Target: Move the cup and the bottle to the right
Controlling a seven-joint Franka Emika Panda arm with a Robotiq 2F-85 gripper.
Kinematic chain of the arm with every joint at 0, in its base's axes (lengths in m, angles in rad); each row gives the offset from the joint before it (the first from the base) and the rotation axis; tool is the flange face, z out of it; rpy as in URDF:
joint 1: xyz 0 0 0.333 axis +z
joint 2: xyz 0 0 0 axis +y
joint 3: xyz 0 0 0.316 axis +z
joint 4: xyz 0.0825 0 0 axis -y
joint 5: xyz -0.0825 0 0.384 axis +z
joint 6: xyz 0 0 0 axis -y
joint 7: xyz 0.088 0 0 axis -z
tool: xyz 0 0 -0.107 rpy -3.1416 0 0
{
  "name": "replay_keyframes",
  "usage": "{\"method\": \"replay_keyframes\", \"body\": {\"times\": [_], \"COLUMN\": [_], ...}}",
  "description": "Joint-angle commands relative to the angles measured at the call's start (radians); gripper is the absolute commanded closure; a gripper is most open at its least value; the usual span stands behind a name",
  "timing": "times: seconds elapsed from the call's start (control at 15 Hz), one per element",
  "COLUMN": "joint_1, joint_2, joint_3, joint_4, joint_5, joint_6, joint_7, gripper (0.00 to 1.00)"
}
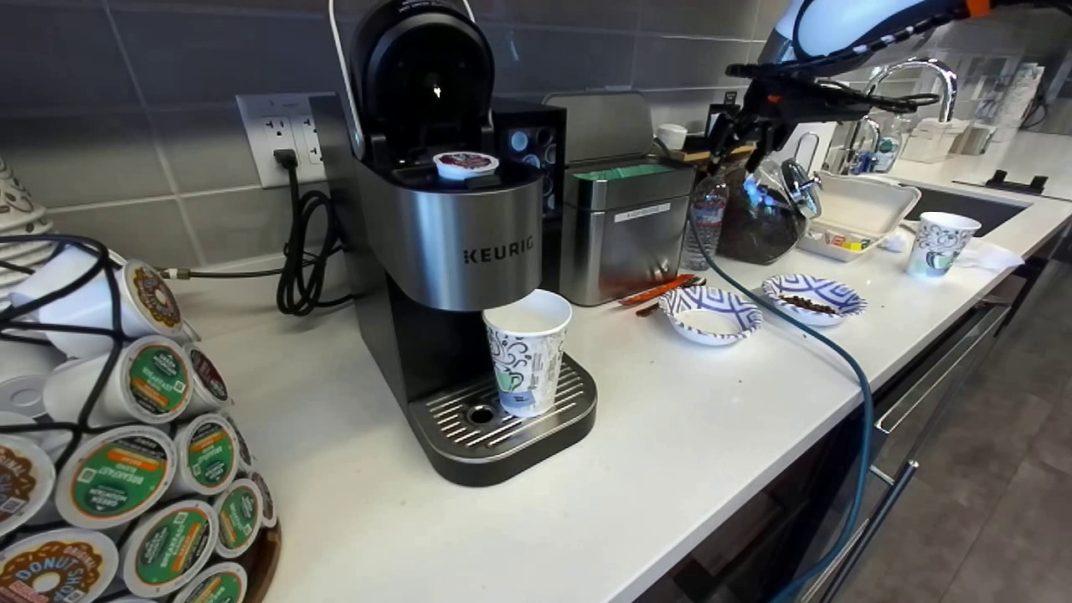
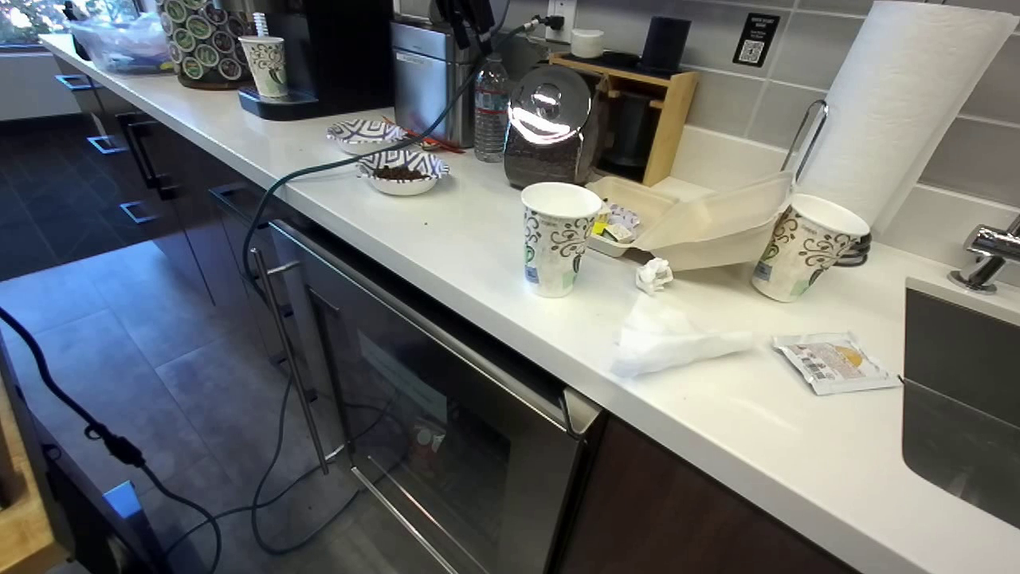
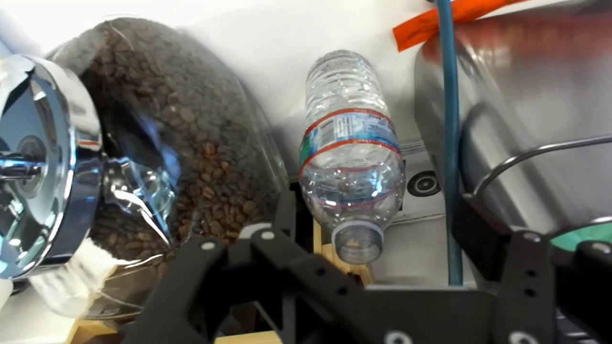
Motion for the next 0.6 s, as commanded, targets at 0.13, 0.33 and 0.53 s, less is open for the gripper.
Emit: {"method": "replay_keyframes", "body": {"times": [0.13, 0.33, 0.53], "joint_1": [-0.043, -0.041, -0.037], "joint_2": [0.125, 0.159, 0.178], "joint_3": [0.044, 0.037, 0.031], "joint_4": [0.162, 0.209, 0.247], "joint_5": [0.061, 0.048, 0.038], "joint_6": [-0.024, -0.003, -0.008], "joint_7": [-0.007, -0.003, 0.001], "gripper": [0.19, 0.23, 0.29]}}
